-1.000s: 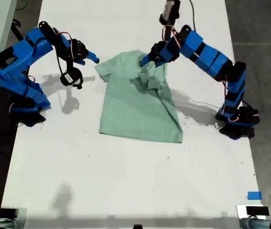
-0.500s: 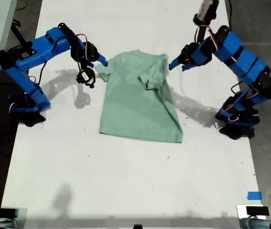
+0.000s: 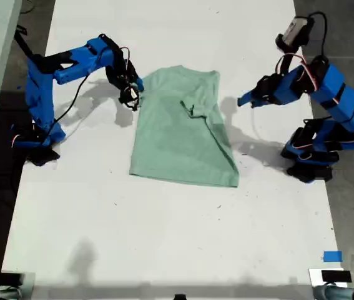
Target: Fold t-shirt
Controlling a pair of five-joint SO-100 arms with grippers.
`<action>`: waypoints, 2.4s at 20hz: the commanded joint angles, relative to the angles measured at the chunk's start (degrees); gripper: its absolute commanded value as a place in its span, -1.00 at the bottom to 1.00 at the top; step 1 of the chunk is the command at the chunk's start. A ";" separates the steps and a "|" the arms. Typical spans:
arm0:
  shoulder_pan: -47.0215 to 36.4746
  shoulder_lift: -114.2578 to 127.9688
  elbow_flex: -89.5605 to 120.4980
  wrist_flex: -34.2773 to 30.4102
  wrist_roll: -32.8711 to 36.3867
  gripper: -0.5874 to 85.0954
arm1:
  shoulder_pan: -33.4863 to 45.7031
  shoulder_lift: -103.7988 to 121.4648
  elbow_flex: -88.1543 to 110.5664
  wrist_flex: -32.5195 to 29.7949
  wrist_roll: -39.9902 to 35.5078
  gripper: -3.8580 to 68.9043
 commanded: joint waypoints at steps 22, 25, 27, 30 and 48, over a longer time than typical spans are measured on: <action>17.75 6.06 -24.35 -4.31 -2.81 -0.99 | -3.60 13.89 8.09 0.35 5.19 -0.45; 20.21 0.70 -25.93 -11.16 -3.43 -0.99 | -4.57 13.97 8.35 0.35 6.06 -0.45; 20.04 -2.55 -26.54 -13.80 -4.13 -0.87 | -5.10 13.97 8.35 0.35 6.42 -0.45; 19.60 -0.97 -26.54 -14.06 -1.49 -0.43 | -5.54 14.85 9.84 0.35 7.38 -0.45; 39.38 38.85 5.89 9.76 -5.19 -0.41 | -14.33 0.44 16.79 -11.60 0.62 -0.07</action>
